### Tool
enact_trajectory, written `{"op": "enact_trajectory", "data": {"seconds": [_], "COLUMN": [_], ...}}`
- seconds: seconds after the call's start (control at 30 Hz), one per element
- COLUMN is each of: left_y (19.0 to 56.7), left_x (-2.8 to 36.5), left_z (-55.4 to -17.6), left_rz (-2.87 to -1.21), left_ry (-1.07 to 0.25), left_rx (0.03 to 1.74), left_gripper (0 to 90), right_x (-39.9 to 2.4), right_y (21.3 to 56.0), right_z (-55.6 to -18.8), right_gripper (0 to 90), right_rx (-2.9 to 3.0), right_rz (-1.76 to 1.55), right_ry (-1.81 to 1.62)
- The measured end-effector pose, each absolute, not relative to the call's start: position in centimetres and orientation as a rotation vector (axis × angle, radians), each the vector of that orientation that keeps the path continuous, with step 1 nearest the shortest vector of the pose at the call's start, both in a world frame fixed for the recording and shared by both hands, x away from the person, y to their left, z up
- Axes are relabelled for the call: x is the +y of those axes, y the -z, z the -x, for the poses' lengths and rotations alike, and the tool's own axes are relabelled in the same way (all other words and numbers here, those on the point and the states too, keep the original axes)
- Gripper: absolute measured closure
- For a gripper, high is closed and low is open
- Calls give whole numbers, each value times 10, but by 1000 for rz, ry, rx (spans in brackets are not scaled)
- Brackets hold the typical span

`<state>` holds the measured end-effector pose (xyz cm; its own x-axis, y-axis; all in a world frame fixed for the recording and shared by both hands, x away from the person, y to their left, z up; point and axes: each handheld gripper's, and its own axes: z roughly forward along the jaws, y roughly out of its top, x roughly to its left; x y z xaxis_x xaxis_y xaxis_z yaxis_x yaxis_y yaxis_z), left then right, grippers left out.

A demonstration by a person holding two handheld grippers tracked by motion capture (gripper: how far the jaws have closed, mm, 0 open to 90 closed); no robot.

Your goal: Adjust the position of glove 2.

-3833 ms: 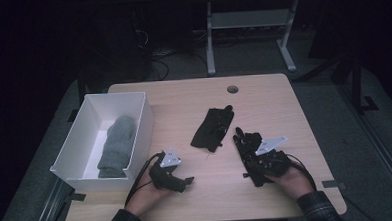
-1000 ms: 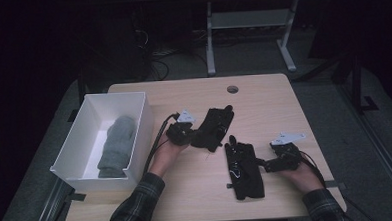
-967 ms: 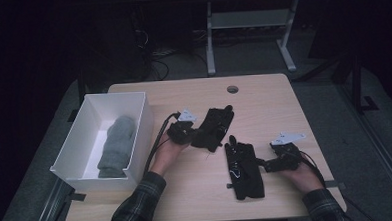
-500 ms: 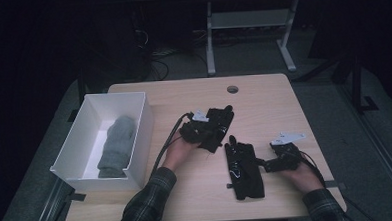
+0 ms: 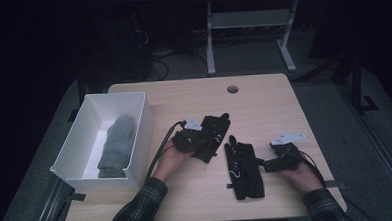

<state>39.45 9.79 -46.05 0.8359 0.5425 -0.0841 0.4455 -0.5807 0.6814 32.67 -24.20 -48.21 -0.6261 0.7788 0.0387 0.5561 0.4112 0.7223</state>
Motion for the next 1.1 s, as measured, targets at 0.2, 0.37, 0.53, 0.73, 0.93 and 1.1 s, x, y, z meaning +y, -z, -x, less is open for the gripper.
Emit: {"op": "enact_trajectory", "data": {"seconds": [0.2,0.37,0.53,0.73,0.93,1.1], "left_y": [459,458,458,457,452,438], "left_x": [107,114,126,137,141,144], "left_z": [-376,-358,-337,-316,-307,-317], "left_rz": [-2290,-2308,-2292,-2299,-2296,-2221], "left_ry": [-146,-124,-93,-85,-98,-207], "left_rx": [720,714,718,718,708,751], "left_gripper": [896,896,895,895,786,625], "right_x": [-242,-242,-242,-242,-241,-241], "right_y": [482,482,482,482,482,482], "right_z": [-327,-327,-327,-326,-327,-327], "right_gripper": [141,141,141,141,140,140], "right_rx": [2368,2368,2369,2369,2368,2373], "right_rz": [-1159,-1158,-1157,-1158,-1158,-1152], "right_ry": [-1037,-1036,-1038,-1037,-1038,-1037]}}
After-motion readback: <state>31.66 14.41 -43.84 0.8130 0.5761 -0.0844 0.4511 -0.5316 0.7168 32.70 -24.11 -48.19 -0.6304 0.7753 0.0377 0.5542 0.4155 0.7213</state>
